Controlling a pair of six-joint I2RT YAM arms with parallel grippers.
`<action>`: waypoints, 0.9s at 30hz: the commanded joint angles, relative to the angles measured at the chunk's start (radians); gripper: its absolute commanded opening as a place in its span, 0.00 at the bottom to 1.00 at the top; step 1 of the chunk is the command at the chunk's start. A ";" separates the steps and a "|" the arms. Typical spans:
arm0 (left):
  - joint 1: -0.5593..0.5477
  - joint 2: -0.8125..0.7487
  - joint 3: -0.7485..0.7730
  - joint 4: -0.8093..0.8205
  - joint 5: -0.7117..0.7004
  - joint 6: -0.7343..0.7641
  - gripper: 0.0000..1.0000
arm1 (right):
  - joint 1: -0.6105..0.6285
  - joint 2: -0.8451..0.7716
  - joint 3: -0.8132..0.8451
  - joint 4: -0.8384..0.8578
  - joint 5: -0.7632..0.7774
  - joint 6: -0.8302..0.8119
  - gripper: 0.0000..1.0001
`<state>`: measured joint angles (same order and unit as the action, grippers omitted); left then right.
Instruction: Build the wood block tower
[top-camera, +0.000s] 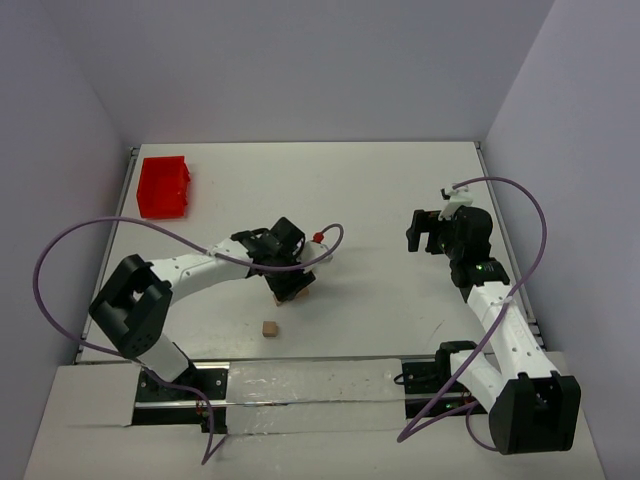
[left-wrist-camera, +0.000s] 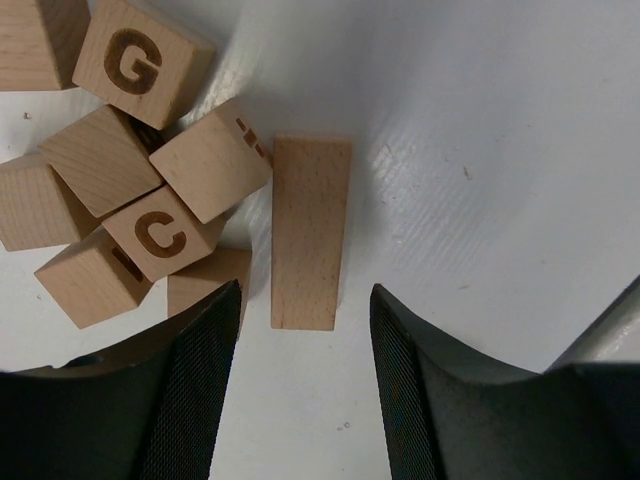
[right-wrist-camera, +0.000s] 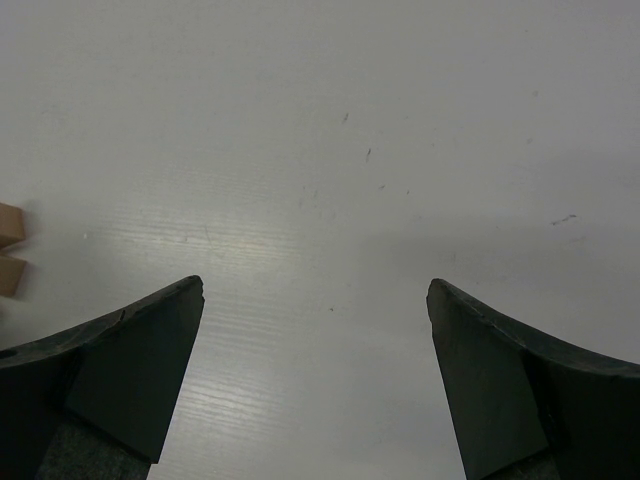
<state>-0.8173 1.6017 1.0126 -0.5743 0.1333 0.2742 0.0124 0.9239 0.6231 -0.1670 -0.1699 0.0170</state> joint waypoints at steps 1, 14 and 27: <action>-0.005 0.040 0.040 0.059 -0.038 0.016 0.60 | -0.005 0.004 0.050 0.009 0.003 -0.006 1.00; -0.012 0.121 0.034 0.093 -0.086 0.031 0.57 | -0.005 0.010 0.052 0.012 0.006 -0.005 1.00; -0.056 0.095 -0.037 0.099 -0.039 0.020 0.52 | -0.006 0.012 0.053 0.012 0.009 -0.006 1.00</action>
<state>-0.8527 1.6845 1.0208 -0.4852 0.0712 0.2958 0.0124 0.9340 0.6231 -0.1677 -0.1692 0.0170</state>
